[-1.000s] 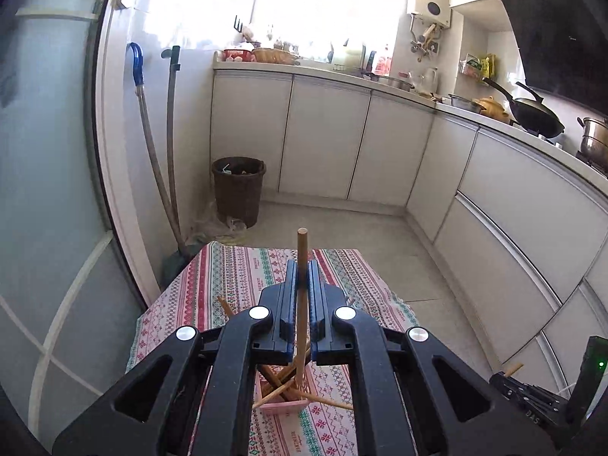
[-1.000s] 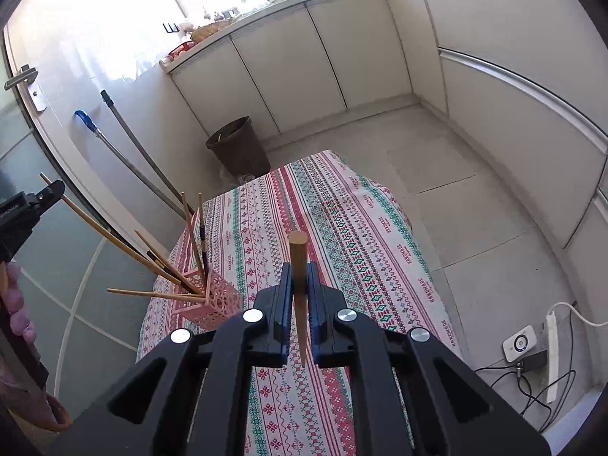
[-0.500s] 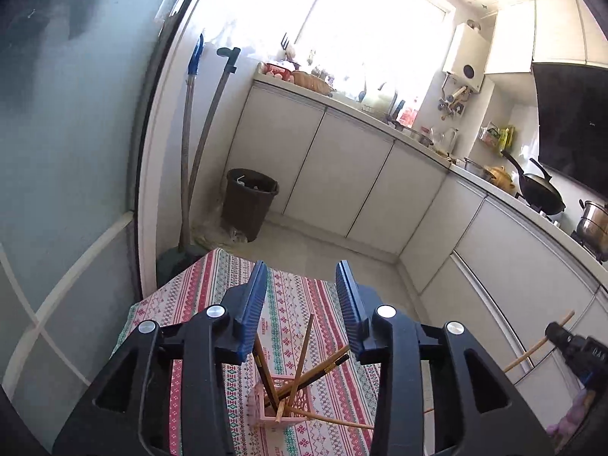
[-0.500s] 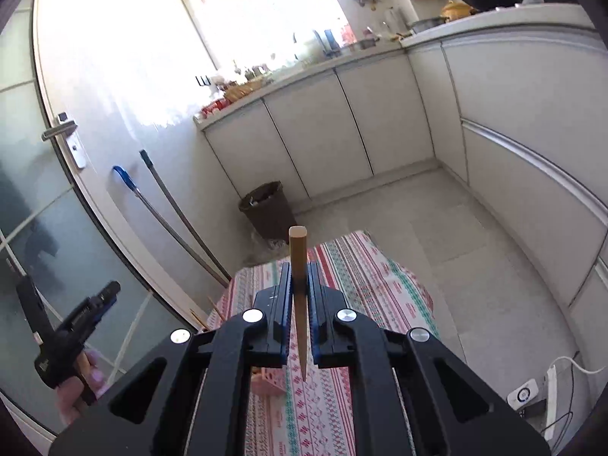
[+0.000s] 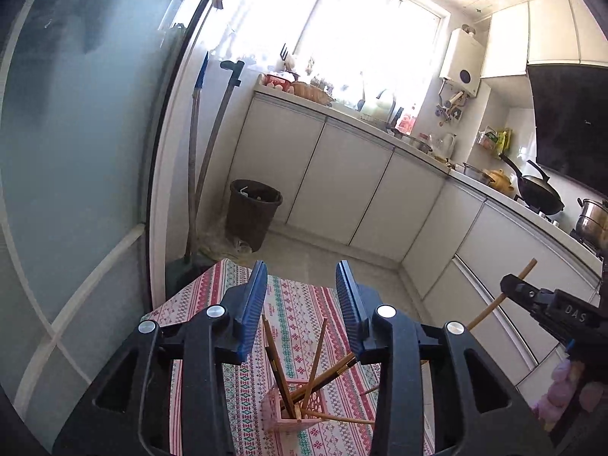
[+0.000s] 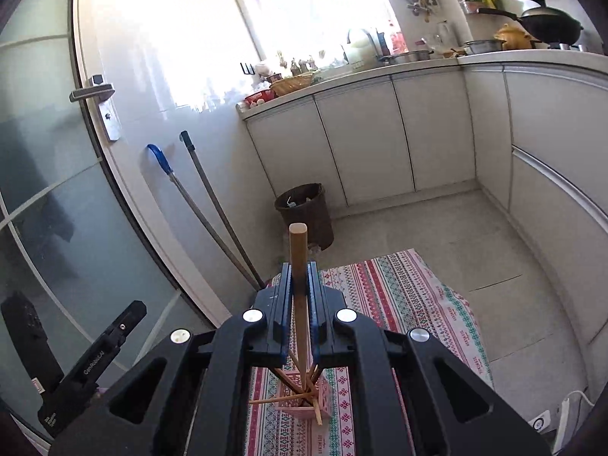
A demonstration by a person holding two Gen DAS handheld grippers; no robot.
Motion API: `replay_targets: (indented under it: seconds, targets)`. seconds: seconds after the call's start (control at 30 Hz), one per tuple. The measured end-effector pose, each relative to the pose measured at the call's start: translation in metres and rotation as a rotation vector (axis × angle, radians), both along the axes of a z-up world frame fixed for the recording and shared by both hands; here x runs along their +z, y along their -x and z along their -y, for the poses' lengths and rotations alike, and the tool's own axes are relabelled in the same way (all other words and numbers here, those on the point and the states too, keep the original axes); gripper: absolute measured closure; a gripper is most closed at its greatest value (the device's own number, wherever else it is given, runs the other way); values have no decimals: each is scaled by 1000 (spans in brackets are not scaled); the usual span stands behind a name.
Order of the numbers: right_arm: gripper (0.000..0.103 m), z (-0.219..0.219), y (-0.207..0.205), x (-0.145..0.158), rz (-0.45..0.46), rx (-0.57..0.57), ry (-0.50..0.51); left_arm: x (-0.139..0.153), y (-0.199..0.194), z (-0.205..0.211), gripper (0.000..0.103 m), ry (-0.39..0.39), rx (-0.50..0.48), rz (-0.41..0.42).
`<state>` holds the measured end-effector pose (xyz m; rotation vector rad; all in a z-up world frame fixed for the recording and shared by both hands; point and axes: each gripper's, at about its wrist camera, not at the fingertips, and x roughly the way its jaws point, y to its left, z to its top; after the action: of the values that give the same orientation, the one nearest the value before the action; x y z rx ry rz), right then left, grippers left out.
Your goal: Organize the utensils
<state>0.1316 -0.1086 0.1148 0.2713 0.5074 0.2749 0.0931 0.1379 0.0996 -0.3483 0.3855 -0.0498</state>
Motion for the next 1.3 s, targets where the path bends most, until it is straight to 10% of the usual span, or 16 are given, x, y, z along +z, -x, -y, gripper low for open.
replay_targets:
  seconds: [0.57, 0.73, 0.9, 1.07, 1.3]
  targets:
    - [88, -36, -17, -49, -44, 44, -30, -8, -1, -1, 67, -34, 14, -32]
    - [87, -12, 29, -28, 29, -28, 10, 5, 30, 23, 45, -110, 45, 53]
    - [51, 11, 80, -21, 83, -120, 74, 4, 62, 53, 7, -169, 90, 84]
    - [14, 27, 117, -25, 98, -201, 120, -8, 81, 71, 7, -216, 126, 17]
    - [7, 42, 145, -32, 132, -364, 254, -16, 120, 89, 7, -246, 251, 147]
